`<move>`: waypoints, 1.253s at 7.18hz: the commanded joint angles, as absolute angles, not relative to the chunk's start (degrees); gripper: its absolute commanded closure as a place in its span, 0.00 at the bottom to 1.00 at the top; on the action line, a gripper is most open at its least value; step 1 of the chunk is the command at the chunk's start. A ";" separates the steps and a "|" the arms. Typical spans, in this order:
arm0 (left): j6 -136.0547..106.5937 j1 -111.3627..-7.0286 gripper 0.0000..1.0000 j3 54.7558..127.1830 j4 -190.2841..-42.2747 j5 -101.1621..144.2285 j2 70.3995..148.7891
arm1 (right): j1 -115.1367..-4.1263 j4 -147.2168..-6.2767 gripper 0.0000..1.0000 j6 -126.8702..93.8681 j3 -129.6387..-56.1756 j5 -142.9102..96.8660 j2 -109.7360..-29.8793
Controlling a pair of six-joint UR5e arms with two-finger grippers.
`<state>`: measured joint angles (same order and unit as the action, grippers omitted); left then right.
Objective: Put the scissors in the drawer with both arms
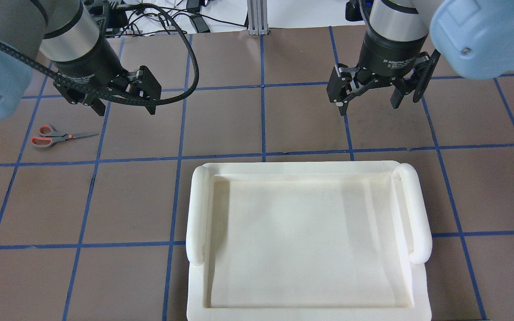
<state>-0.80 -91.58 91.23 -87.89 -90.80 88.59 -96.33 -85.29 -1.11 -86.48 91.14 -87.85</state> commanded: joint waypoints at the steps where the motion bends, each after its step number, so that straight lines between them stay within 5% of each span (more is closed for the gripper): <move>1: -0.79 -91.58 0.00 91.23 -87.98 -90.79 88.59 | -96.15 -84.47 0.00 -0.18 -86.48 92.19 -87.19; 7: 4.70 -91.23 0.00 93.25 -88.07 -92.80 87.36 | -94.92 -88.06 0.00 -10.69 -86.48 92.28 -84.91; 9: 16.57 -85.65 0.00 93.34 -87.98 -92.46 88.50 | -94.75 -89.81 0.00 -31.64 -86.48 91.85 -82.54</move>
<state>10.53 -89.18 93.25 -88.04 -92.53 87.79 -94.80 -88.47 -20.78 -86.49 92.09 -83.96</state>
